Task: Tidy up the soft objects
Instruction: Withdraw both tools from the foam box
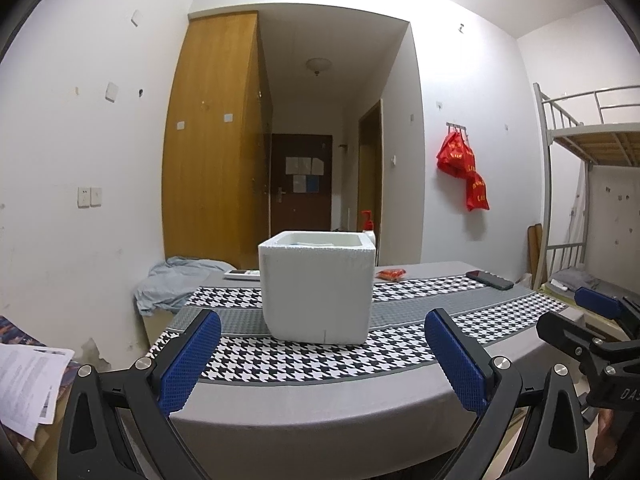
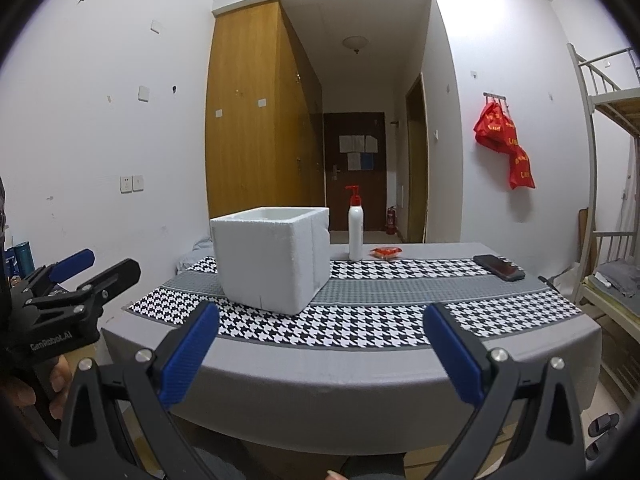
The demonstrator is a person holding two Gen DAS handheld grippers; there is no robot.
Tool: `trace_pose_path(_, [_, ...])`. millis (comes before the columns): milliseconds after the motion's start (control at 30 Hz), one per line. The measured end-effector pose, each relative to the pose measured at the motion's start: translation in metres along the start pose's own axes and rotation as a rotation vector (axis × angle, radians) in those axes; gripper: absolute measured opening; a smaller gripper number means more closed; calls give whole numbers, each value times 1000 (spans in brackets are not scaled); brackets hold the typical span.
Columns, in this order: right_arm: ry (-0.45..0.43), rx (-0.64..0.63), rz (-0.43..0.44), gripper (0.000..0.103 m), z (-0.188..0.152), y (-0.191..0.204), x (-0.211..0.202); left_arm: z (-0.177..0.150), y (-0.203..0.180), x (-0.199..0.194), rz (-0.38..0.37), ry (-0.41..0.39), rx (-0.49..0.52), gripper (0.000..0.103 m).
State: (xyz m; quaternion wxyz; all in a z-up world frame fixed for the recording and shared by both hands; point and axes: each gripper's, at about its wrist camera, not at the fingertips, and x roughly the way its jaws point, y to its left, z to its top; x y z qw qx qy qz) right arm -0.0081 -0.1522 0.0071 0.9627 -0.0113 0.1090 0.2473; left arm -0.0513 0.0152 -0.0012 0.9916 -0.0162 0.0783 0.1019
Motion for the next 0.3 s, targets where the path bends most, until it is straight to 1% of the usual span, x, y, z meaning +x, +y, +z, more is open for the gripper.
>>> trace_pose_path(300, [13, 12, 4, 103, 0, -1, 2, -3, 0, -1, 1, 9, 6, 102])
